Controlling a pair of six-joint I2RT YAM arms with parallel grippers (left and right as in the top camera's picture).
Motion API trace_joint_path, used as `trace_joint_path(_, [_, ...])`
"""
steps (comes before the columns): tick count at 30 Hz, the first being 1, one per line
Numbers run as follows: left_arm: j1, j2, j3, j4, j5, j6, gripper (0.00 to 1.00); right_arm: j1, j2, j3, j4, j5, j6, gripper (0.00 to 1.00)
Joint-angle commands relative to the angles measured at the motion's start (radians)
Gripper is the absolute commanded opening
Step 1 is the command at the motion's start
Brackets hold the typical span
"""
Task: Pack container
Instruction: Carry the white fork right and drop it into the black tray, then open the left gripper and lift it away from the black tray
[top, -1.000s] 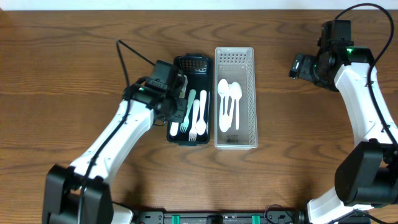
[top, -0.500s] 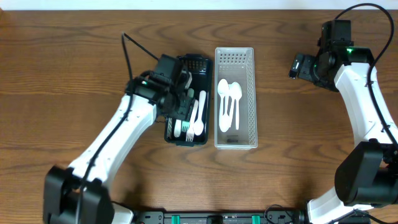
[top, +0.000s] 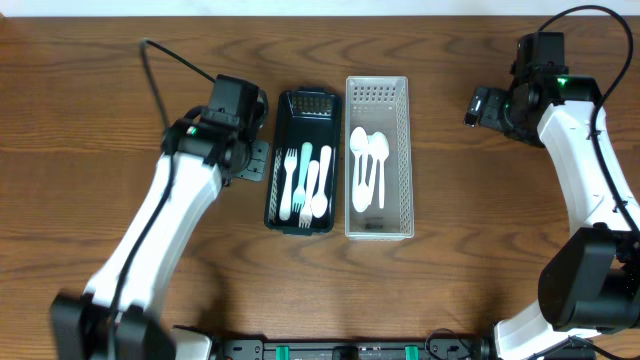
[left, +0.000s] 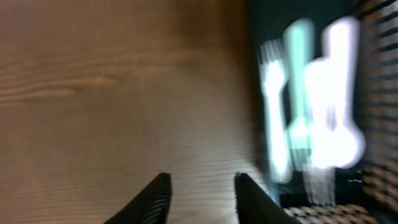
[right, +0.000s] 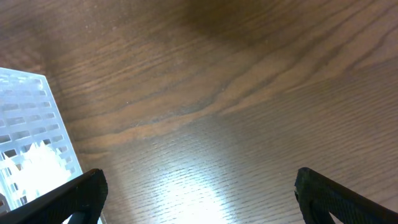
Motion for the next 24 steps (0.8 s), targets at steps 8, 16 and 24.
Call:
trace_joint_path(8, [0.040, 0.202, -0.015, 0.063, 0.049, 0.055, 0.31, -0.005, -0.010, 0.016, -0.001, -0.001, -0.002, 0.99])
trace_joint_path(16, [0.002, 0.209, -0.015, 0.070, 0.124, 0.055, 0.30, -0.005, -0.010, 0.016, -0.001, 0.000, -0.002, 0.99])
trace_joint_path(24, [-0.051, 0.208, -0.015, 0.059, 0.124, 0.055, 0.29, -0.005, -0.010, 0.016, -0.001, -0.001, -0.002, 0.99])
